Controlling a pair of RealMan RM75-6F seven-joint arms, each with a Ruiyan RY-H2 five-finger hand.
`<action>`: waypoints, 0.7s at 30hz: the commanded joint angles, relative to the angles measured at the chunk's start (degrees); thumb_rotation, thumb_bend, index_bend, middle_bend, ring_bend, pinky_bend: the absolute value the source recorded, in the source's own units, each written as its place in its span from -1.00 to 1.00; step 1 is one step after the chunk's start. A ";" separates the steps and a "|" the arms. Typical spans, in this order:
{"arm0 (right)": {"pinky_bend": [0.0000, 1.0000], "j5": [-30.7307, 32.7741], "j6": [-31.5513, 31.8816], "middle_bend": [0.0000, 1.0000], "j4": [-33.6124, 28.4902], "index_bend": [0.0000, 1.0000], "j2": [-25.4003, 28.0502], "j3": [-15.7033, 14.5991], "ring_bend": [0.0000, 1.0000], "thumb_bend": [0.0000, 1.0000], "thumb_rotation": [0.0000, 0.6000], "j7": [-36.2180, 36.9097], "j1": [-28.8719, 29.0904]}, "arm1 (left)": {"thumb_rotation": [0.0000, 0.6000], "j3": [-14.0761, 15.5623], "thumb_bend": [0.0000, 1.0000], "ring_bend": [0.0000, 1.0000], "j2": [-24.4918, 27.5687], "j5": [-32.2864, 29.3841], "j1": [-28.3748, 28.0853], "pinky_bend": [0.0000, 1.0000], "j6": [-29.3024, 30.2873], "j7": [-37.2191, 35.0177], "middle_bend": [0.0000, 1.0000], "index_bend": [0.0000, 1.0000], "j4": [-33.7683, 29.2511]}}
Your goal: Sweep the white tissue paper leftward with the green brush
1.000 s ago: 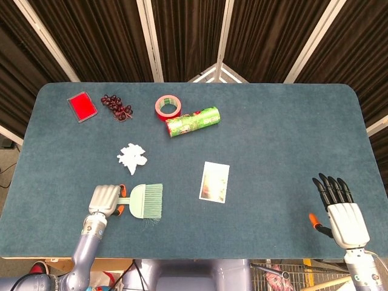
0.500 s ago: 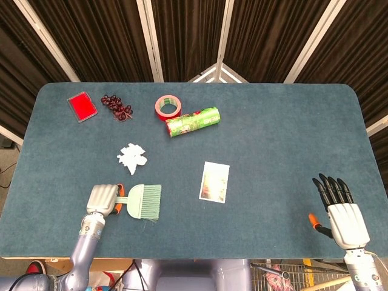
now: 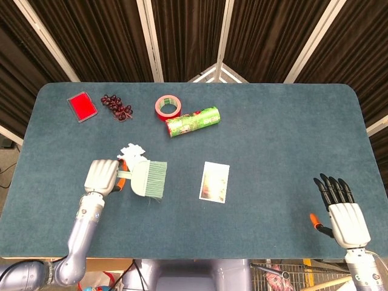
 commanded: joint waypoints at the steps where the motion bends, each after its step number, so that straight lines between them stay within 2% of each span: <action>1: -1.00 0.34 -0.25 -1.00 -0.05 -1.00 0.11 0.14 -1.00 -0.36 1.00 0.24 0.09 | 1.00 -2.10 0.31 1.00 -0.75 -3.63 -3.70 1.00 -2.19 2.76 1.00 0.51 2.29; 13: -1.00 1.78 -1.14 -1.00 -0.25 -1.00 0.52 0.52 -1.00 -0.36 1.00 1.67 0.28 | 1.00 -3.79 0.37 1.00 -7.81 -12.18 -12.42 1.00 -7.71 5.48 1.00 0.51 17.83; 17: -1.00 1.94 -1.37 -1.00 -0.46 -1.00 0.59 0.50 -1.00 -0.36 1.00 1.75 0.32 | 1.00 -3.29 0.39 1.00 -8.33 -13.19 -13.25 1.00 -8.85 5.12 1.00 0.52 21.68; 21: -1.00 1.70 -1.23 -1.00 -0.69 -1.00 0.71 0.29 -1.00 -0.36 1.00 1.64 0.19 | 1.00 -1.18 0.40 1.00 -6.20 -12.63 -12.45 1.00 -8.45 5.37 1.00 0.53 22.88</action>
